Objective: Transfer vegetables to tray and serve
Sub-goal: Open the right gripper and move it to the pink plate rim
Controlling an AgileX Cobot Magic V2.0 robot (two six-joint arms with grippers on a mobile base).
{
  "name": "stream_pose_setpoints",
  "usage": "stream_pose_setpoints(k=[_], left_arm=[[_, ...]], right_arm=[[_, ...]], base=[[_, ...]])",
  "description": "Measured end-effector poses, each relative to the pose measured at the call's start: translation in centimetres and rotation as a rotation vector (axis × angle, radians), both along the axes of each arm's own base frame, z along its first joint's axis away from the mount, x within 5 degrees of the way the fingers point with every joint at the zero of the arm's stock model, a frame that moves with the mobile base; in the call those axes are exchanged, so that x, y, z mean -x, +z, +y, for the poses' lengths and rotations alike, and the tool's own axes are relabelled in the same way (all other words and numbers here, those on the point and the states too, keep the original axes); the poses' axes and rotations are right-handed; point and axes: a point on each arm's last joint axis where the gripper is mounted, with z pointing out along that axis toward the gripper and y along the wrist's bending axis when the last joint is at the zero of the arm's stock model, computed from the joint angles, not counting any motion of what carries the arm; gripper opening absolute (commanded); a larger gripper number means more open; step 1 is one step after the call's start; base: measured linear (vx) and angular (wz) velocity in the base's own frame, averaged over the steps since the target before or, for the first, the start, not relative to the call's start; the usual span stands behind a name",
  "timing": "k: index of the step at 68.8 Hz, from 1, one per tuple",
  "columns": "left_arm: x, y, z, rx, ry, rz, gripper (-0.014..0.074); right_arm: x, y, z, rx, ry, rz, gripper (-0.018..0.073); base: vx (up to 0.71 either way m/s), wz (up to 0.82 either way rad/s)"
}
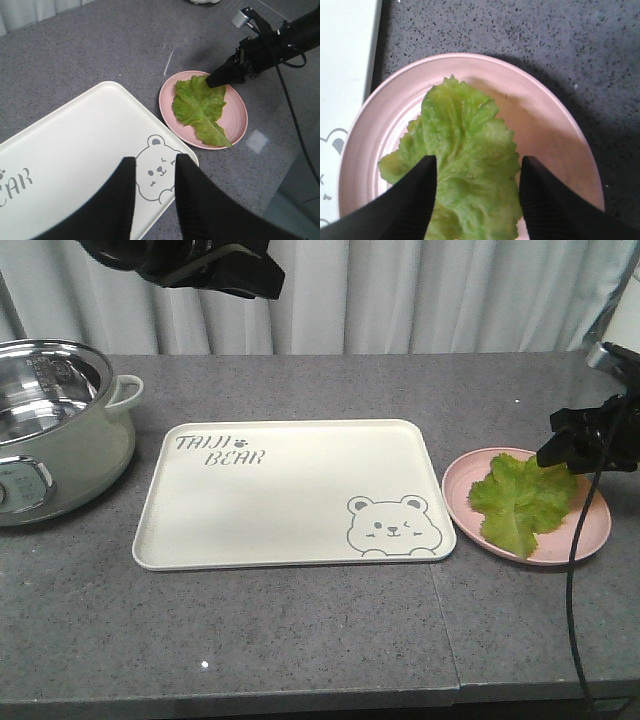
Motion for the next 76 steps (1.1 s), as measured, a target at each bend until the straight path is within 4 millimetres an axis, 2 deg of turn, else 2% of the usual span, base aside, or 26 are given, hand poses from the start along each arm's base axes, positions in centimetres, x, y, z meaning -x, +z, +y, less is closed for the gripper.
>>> stream_pose_setpoints(k=[12,28,35,46,52,76], left_arm=[[0.0,0.0,0.0,0.0,0.0,0.0,0.0202],[0.0,0.0,0.0,0.0,0.0,0.0,0.0202],[0.0,0.0,0.0,-0.001,0.001,0.0,0.0202],[-0.1,-0.1,0.1,-0.018,0.008,-0.005,0.0202],[-0.1,-0.1,0.1,-0.02,0.008,-0.005,0.0202],[-0.1,-0.1,0.2,-0.022,0.009,-0.005,0.0202]], right_arm=[[0.1,1.0,-0.2,0.029,-0.032,-0.04,0.0377],[2.0,6.3,-0.3,0.113,-0.095,-0.173,0.0377],[3.0,7.2,-1.6,0.12,-0.167,-0.154,0.0377],[4.8,6.4,-5.5,0.081,-0.262,-0.043,0.0377],[5.2,5.6,-6.7,0.052,-0.279,0.008,0.0377],[3.9,1.3,-6.9,-0.069,-0.234,0.137,0.0377]], base=[[0.0,0.0],[0.0,0.0],[0.0,0.0],[0.0,0.0],[0.0,0.0],[0.0,0.0]])
